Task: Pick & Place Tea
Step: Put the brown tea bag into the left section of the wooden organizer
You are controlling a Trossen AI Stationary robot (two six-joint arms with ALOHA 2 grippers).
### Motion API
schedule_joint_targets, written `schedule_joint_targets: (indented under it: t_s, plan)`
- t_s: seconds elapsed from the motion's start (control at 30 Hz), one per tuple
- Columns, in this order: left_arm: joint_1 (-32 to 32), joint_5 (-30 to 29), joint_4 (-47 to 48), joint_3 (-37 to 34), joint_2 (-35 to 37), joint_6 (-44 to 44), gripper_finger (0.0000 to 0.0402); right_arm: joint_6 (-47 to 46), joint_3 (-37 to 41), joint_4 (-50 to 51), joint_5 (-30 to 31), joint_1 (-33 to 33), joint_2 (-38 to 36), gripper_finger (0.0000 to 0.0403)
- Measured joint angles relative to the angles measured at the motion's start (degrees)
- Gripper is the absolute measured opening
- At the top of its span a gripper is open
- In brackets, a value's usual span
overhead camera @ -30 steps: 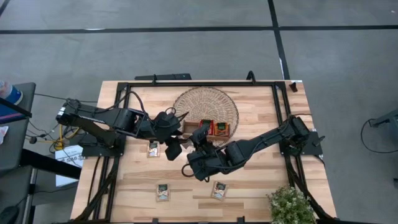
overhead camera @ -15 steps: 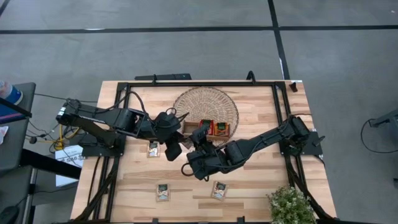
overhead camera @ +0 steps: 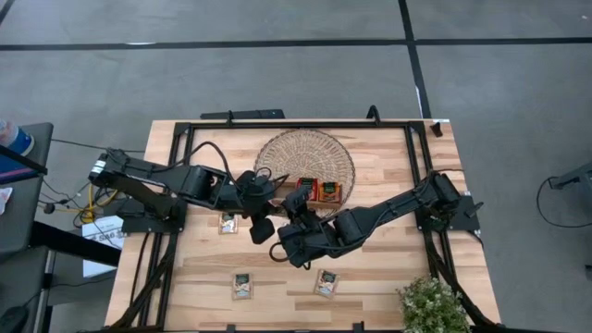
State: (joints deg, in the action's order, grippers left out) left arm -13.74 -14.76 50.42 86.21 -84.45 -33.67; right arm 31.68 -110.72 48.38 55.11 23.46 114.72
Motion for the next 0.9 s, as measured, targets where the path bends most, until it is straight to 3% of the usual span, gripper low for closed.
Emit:
schedule_joint_targets:
  t_s: [0.43, 0.6, 0.9]
  plan:
    - [0.08, -0.95, 1.55, -0.07, 1.25, 0.44, 0.0, -3.28, 0.0, 1.28, -0.28, -0.63, 0.0, 0.0006]
    - [0.08, -1.21, 2.73, -0.11, 2.06, 0.67, 0.0, -3.37, -0.07, 2.53, -4.11, -0.61, -0.15, 0.004]
    - [0.04, -2.67, 5.27, -0.11, 2.6, 1.25, 0.0, -3.33, -0.07, 3.09, -3.18, -1.12, -0.15, 0.0114]
